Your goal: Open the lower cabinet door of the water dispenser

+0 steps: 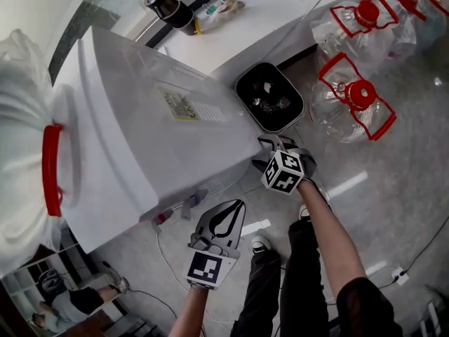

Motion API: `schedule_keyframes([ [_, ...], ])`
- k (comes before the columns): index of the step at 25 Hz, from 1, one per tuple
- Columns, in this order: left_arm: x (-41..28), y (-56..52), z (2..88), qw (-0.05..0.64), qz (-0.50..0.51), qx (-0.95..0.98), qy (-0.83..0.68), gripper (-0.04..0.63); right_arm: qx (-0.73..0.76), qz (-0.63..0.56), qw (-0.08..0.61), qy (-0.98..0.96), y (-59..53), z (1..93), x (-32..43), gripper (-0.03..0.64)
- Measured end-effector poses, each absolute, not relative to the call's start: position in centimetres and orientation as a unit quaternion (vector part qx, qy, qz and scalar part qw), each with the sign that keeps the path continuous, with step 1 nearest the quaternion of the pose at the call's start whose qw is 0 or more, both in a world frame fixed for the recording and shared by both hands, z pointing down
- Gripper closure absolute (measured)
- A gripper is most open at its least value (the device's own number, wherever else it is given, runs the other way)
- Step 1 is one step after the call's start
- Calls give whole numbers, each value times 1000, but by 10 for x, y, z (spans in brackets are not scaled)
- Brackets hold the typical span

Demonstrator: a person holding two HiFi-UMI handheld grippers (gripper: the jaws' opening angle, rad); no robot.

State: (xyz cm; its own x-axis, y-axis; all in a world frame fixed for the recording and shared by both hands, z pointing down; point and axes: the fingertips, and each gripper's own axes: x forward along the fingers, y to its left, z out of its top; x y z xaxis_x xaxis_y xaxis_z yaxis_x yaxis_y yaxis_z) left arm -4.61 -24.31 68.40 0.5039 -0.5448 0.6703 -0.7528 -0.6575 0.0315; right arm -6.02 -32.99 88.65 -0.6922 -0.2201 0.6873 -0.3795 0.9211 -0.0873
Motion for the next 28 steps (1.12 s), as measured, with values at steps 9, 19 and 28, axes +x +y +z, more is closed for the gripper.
schedule_keyframes([
  [9,-63,-227,681,161,327,850,-381,578,187,138,361,-903,-326,885,-60,351],
  [19,-65,-187,665,159,327,856,-367,578,221,190,365,-884,-248,881,-33,382],
  [28,-65,-130,643,159,305,870,-353,578,190,230,407,-864,-121,883,-37,416],
])
